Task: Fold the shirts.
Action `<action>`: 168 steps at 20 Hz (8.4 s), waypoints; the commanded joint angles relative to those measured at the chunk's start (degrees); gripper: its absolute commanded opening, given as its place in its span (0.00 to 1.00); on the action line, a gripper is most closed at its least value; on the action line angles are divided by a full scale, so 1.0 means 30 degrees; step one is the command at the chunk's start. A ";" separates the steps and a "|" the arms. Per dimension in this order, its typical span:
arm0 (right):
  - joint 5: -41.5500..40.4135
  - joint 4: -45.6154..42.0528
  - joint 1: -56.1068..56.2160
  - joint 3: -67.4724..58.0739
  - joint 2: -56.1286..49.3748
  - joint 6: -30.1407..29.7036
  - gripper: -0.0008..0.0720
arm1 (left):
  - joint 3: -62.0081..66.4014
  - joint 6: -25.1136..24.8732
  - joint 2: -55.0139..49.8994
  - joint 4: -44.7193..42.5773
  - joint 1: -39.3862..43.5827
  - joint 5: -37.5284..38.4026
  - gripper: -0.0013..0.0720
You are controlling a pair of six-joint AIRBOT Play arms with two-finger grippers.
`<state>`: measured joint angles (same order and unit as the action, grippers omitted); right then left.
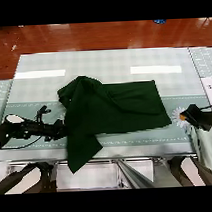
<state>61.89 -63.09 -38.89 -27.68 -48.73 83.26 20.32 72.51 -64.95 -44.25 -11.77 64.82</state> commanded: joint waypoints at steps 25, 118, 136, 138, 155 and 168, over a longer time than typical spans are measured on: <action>0.1515 0.4350 0.9333 -1.9955 -0.3555 -0.1413 0.04 | 2.0057 -0.0430 0.2506 0.2907 0.0678 0.4218 0.04; 0.1275 0.4284 -0.1479 0.1982 -0.2594 -0.2630 0.57 | 0.1355 -0.0459 -0.0182 -0.0517 -0.3789 -0.0896 0.04; 0.2324 0.7533 0.7016 -0.9522 -0.6047 -0.3468 0.04 | 0.8750 -0.1603 0.0962 0.5340 -0.3789 0.2251 0.04; 0.2484 0.6812 0.7322 -1.4105 -0.5493 -0.2433 0.04 | 1.3158 -0.1166 0.1610 0.6127 -0.3789 0.2346 0.04; 0.6091 -0.0408 0.7308 -2.9857 0.1464 -0.0583 0.04 | 3.2407 0.2805 0.6186 0.0124 -0.5078 0.6433 0.04; 0.7380 -0.1173 0.7446 -2.2163 0.3905 0.0430 0.04 | 2.6141 0.5442 0.9282 -1.0455 0.1909 0.6652 0.04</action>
<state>83.96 -68.82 -16.58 -99.37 -36.32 84.51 107.22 88.18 -36.49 -73.45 -7.01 85.49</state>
